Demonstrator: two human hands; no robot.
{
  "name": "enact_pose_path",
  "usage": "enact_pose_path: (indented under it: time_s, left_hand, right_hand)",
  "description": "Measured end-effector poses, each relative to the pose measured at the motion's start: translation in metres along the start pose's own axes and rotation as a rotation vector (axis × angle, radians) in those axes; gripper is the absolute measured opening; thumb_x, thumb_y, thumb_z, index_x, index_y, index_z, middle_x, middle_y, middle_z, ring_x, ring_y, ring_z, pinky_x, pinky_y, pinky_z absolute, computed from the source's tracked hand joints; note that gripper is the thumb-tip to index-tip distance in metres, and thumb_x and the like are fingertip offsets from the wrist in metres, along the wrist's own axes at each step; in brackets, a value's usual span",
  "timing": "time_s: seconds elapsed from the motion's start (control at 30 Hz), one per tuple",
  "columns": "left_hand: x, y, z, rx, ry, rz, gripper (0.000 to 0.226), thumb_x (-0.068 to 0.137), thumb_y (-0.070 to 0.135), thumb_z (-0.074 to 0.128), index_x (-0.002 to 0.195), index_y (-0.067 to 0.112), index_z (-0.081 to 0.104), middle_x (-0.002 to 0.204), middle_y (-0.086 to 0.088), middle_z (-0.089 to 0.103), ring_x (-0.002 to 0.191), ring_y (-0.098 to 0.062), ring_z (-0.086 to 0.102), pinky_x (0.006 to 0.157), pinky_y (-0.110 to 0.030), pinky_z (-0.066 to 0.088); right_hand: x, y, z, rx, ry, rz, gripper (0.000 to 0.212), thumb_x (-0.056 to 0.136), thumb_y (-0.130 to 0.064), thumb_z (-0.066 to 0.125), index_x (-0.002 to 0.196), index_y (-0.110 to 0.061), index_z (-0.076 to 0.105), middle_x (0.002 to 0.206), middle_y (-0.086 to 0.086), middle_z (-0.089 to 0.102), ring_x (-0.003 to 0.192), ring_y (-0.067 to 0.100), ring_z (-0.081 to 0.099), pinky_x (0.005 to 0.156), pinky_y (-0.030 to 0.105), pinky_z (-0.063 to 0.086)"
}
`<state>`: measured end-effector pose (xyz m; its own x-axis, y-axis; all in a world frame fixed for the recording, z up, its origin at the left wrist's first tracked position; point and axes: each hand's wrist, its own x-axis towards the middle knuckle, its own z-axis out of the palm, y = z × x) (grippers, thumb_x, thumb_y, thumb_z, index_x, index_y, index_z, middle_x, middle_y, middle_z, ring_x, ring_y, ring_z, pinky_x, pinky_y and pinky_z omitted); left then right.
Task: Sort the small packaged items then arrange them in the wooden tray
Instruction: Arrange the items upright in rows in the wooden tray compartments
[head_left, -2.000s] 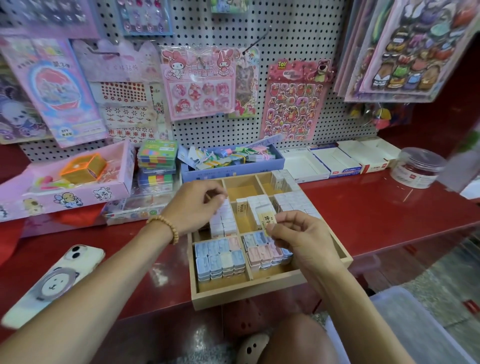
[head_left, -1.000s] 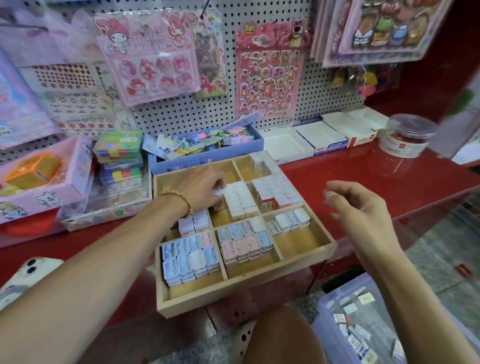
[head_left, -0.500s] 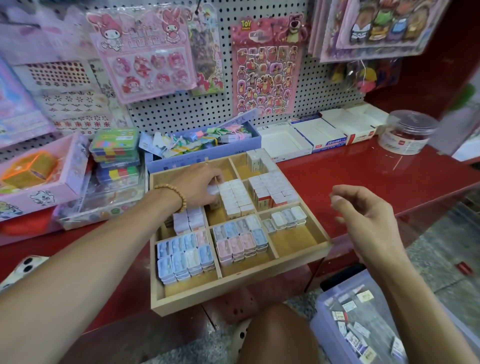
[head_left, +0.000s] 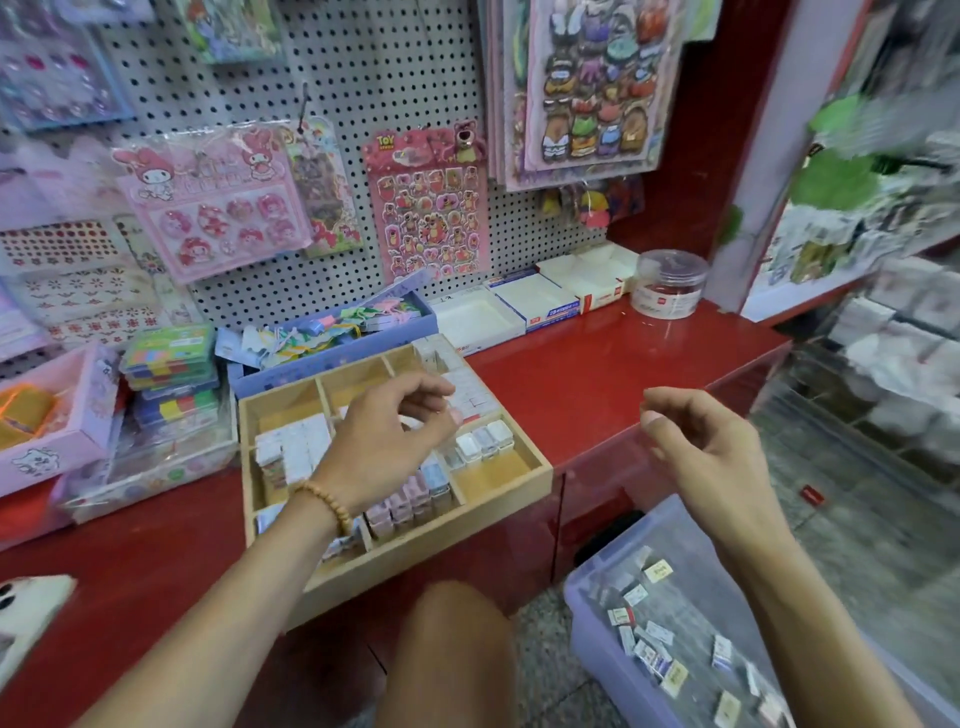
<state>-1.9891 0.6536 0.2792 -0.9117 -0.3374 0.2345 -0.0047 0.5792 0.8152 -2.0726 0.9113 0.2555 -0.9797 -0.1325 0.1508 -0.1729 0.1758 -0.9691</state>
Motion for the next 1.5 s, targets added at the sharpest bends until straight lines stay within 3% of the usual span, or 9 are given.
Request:
enact_pose_path:
  time_s: [0.13,0.33,0.53,0.63,0.8,0.93,1.1,1.3,1.5]
  left_hand:
    - [-0.031,0.01,0.046,-0.159,-0.003,-0.066,0.009,0.088,0.017,0.07,0.094,0.024,0.068,0.093,0.002,0.069,0.083,-0.011,0.063,0.077,-0.026,0.052]
    - [-0.063,0.034,0.126,-0.346,0.019,-0.169,0.007,0.094,0.018,0.061,0.096,0.024,0.065,0.09,0.004,0.066,0.086,-0.018,0.068,0.069,-0.029,0.056]
    - [-0.094,0.037,0.213,-0.25,-0.195,-0.217,0.008,0.094,0.024,0.059,0.101,0.026,0.063,0.096,0.004,0.067,0.094,-0.016,0.067,0.086,-0.039,0.056]
    - [-0.106,0.02,0.249,-0.158,-0.282,-0.241,0.009,0.095,0.024,0.059,0.103,0.027,0.062,0.099,0.001,0.068,0.09,-0.012,0.063,0.085,-0.032,0.054]
    - [-0.117,-0.01,0.287,0.016,-0.425,-0.278,0.021,0.098,0.027,0.054,0.116,0.018,0.058,0.101,0.014,0.058,0.09,0.005,0.053,0.071,-0.005,0.042]
    - [-0.106,-0.039,0.312,0.156,-0.52,-0.267,0.017,0.099,0.03,0.05,0.114,0.024,0.055,0.104,0.012,0.057,0.09,0.006,0.053,0.07,-0.004,0.04]
    - [-0.076,-0.097,0.347,0.393,-0.636,-0.198,0.023,0.099,0.035,0.048,0.117,0.021,0.055,0.117,0.002,0.056,0.104,-0.014,0.059,0.094,-0.035,0.047]
    - [-0.046,-0.156,0.378,0.698,-0.689,-0.151,0.039,0.1,0.045,0.04,0.13,0.023,0.052,0.134,0.005,0.048,0.125,-0.017,0.049,0.099,-0.033,0.037]
    - [-0.055,-0.177,0.389,0.757,-0.497,-0.004,0.04,0.09,0.051,0.038,0.104,0.022,0.062,0.107,0.004,0.062,0.091,-0.023,0.064,0.065,-0.036,0.05]
  right_hand:
    - [-0.026,0.005,-0.043,-0.037,0.035,-0.017,0.017,0.095,-0.013,0.063,0.107,-0.024,0.068,0.096,-0.012,0.07,0.083,-0.005,0.063,0.081,0.024,0.05]
    - [-0.06,0.042,-0.106,-0.047,0.128,0.064,0.018,0.096,-0.014,0.062,0.11,-0.024,0.066,0.101,-0.011,0.07,0.093,0.003,0.064,0.074,0.01,0.044]
    - [-0.087,0.089,-0.148,-0.013,0.236,0.153,0.019,0.094,-0.01,0.062,0.103,-0.027,0.064,0.099,-0.01,0.069,0.086,-0.003,0.062,0.074,0.011,0.045]
    - [-0.095,0.127,-0.16,-0.039,0.266,0.214,0.018,0.095,-0.006,0.06,0.107,-0.019,0.065,0.098,-0.006,0.068,0.083,-0.005,0.061,0.069,0.006,0.046]
    - [-0.107,0.205,-0.157,-0.103,0.239,0.413,0.029,0.098,-0.016,0.059,0.126,-0.009,0.062,0.114,0.004,0.067,0.104,0.016,0.062,0.087,0.035,0.052]
    - [-0.106,0.254,-0.14,-0.098,0.252,0.521,0.012,0.097,-0.015,0.06,0.092,-0.023,0.066,0.09,0.002,0.071,0.085,0.018,0.065,0.077,0.039,0.051]
    - [-0.079,0.318,-0.109,-0.15,0.192,0.65,0.011,0.091,-0.004,0.059,0.08,-0.007,0.061,0.078,0.015,0.065,0.075,0.025,0.057,0.071,0.041,0.045]
    - [-0.029,0.403,-0.068,-0.137,0.084,0.714,0.014,0.089,-0.006,0.063,0.099,0.003,0.066,0.088,0.015,0.068,0.087,0.031,0.063,0.083,0.043,0.05]
    - [0.03,0.472,-0.031,0.028,0.059,0.819,0.057,0.091,-0.028,0.07,0.139,-0.005,0.05,0.116,0.005,0.061,0.108,0.019,0.059,0.092,0.028,0.044]
